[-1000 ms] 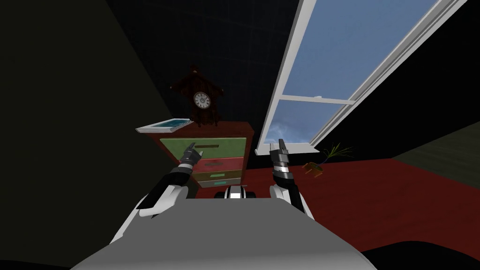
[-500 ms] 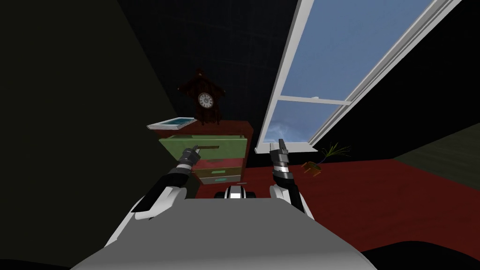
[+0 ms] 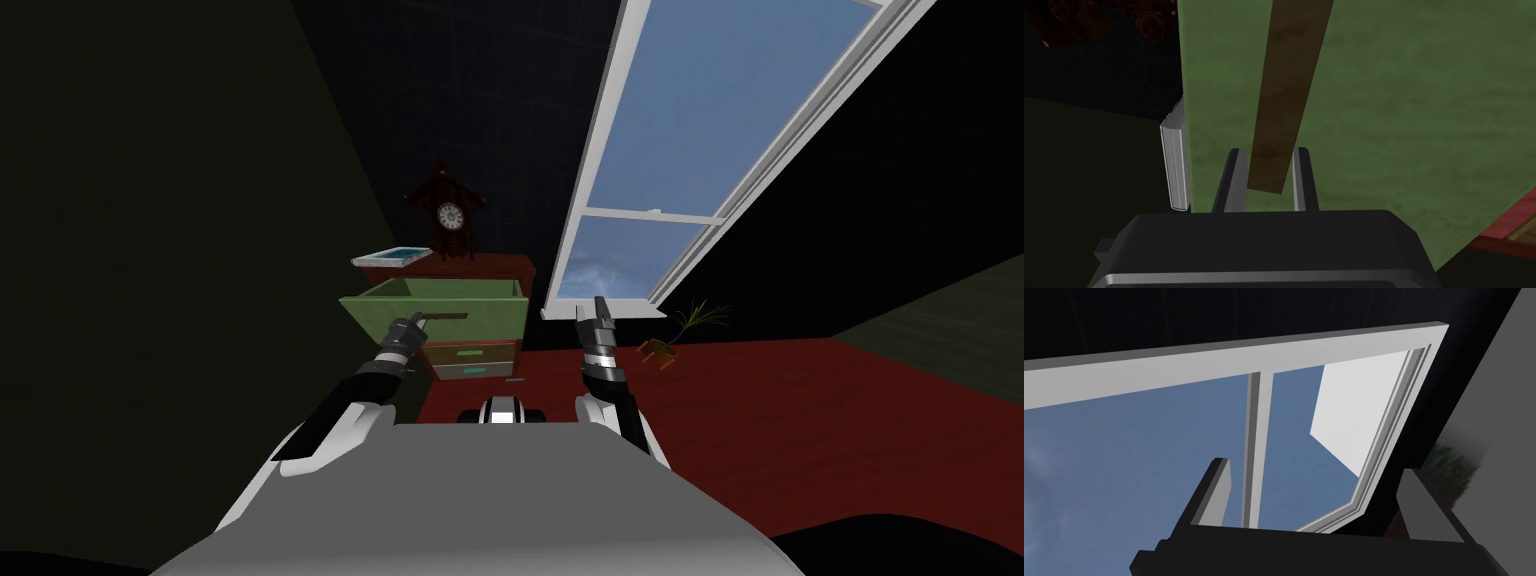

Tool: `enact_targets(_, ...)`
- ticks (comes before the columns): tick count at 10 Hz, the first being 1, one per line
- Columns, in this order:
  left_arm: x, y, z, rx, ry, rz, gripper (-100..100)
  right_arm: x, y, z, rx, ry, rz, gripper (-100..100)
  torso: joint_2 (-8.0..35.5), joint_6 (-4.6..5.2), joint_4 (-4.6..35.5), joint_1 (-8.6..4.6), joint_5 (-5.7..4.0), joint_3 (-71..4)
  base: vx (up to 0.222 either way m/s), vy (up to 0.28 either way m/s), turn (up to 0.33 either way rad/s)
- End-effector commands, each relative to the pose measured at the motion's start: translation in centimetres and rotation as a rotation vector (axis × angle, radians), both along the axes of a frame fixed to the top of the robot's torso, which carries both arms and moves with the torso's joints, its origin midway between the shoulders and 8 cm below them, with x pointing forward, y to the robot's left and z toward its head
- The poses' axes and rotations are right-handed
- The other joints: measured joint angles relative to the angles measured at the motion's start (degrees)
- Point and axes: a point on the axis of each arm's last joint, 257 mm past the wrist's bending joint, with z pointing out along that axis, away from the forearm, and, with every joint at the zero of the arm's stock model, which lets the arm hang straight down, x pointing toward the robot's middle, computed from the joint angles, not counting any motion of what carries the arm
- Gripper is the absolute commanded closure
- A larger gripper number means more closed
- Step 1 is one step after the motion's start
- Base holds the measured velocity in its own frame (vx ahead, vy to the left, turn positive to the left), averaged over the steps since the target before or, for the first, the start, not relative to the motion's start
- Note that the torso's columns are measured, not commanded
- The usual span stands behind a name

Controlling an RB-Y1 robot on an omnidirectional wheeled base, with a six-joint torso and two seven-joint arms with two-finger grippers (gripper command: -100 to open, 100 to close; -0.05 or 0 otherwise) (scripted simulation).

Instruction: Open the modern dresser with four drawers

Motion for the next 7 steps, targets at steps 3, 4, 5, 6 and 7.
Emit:
enact_targets(3, -0.5, 0.6, 2.7, -0.003, 0.000, -0.007, -100, 0.0, 0.0, 0.0, 0.000, 0.000, 0.000, 0, -0.61, -0.08, -0.03, 0.25, -0.06, -0.45, 0.052, -0.009, 0.022)
enact_targets(4, -0.6, 0.7, 3.3, -0.004, 0.000, -0.009, -100, 0.0, 0.0, 0.0, 0.000, 0.000, 0.000, 0, -0.31, -0.10, 0.03, 0.20, -0.06, -0.26, 0.047, -0.012, 0.023)
enact_targets(5, -0.8, 0.7, 3.8, -0.004, 0.000, -0.012, -100, 0.0, 0.0, 0.0, 0.000, 0.000, 0.000, 0, -0.04, -0.11, 0.09, 0.19, -0.05, -0.07, 0.030, -0.009, 0.021)
enact_targets(6, -0.9, 0.8, 4.4, -0.003, 0.000, -0.014, -100, 0.0, 0.0, 0.0, 0.000, 0.000, 0.000, 0, 0.12, -0.12, 0.14, 0.20, -0.04, 0.04, 0.015, -0.013, 0.012)
enact_targets(7, -1.1, 0.8, 4.9, -0.003, 0.000, -0.016, -100, 0.0, 0.0, 0.0, 0.000, 0.000, 0.000, 0, 0.21, -0.15, 0.22, 0.16, -0.10, 0.07, 0.009, -0.016, 0.017)
